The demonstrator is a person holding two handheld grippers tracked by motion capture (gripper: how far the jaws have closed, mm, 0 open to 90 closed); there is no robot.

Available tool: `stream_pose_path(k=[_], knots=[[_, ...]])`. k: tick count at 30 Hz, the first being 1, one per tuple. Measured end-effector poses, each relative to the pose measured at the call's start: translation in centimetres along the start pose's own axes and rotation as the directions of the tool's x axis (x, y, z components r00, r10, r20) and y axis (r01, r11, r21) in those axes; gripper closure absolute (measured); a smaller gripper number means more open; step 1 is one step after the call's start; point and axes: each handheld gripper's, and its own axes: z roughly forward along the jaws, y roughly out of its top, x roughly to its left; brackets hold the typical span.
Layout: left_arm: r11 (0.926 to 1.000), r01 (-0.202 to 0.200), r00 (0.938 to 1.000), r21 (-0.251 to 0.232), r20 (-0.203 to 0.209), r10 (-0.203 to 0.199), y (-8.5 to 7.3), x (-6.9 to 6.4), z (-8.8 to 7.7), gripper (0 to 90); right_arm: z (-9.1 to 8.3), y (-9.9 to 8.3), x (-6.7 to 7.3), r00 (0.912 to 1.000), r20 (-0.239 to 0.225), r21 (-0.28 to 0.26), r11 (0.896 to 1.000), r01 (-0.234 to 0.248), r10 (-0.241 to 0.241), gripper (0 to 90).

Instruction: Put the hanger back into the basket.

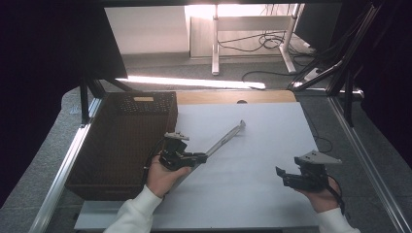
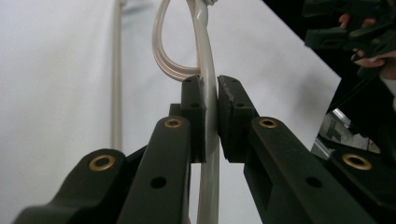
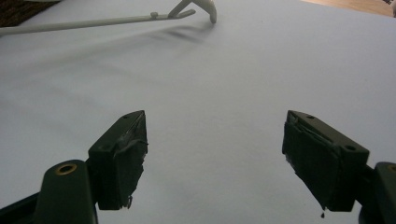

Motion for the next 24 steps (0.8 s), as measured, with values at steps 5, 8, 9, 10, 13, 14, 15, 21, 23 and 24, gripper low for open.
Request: stream_pose_path(k=[5,8,9,10,13,14,15,21,23,24], knots=[[0.9996,0.004,0.9998,-0.029,0.020,-0.003,0.2,0.0,-1.0,82.4,0.0,0.0,0.0,1.0000,0.003,0.001,1.000,-0.001,0.001,22.5],[0.9991,0.007,0.9994,-0.041,0.033,-0.006,0.3,-0.1,-1.3,82.4,0.0,0.0,0.0,1.0000,0.004,0.001,1.000,-0.001,0.001,22.5],[0.9989,0.008,0.9993,-0.046,0.036,-0.007,0.3,-0.1,-1.4,82.4,0.0,0.0,0.0,1.0000,0.004,0.001,1.000,0.000,0.000,22.5],[0.9989,0.007,0.9992,-0.047,0.039,-0.006,0.3,-0.2,-1.5,82.4,0.0,0.0,0.0,1.0000,0.004,0.001,1.000,0.001,-0.001,22.5],[0.9980,0.010,0.9980,-0.062,0.062,-0.006,0.4,-0.4,-1.9,82.4,0.0,0.0,0.0,1.0000,0.005,-0.001,1.000,0.001,-0.001,22.5],[0.9976,0.008,0.9976,-0.069,0.069,-0.003,0.5,-0.4,-2.0,82.4,0.0,0.0,0.0,1.0000,0.005,0.000,1.000,0.001,-0.001,22.5],[0.9972,0.009,0.9972,-0.074,0.074,-0.003,0.5,-0.5,-2.2,82.4,0.0,0.0,0.0,1.0000,0.005,0.000,1.000,0.000,0.000,22.5],[0.9957,-0.006,0.9953,-0.093,0.095,0.014,0.7,-1.2,-2.8,82.4,0.1,-0.1,0.0,1.0000,0.005,0.002,1.000,0.003,-0.003,22.5],[0.9947,-0.011,0.9946,-0.103,0.102,0.021,0.8,-1.4,-3.1,82.4,0.1,-0.1,0.0,1.0000,0.005,0.003,1.000,0.005,-0.005,22.6],[0.9939,-0.015,0.9939,-0.109,0.107,0.026,0.8,-1.6,-3.3,82.4,0.1,-0.1,0.0,1.0000,0.006,0.003,1.000,0.005,-0.005,22.6]])
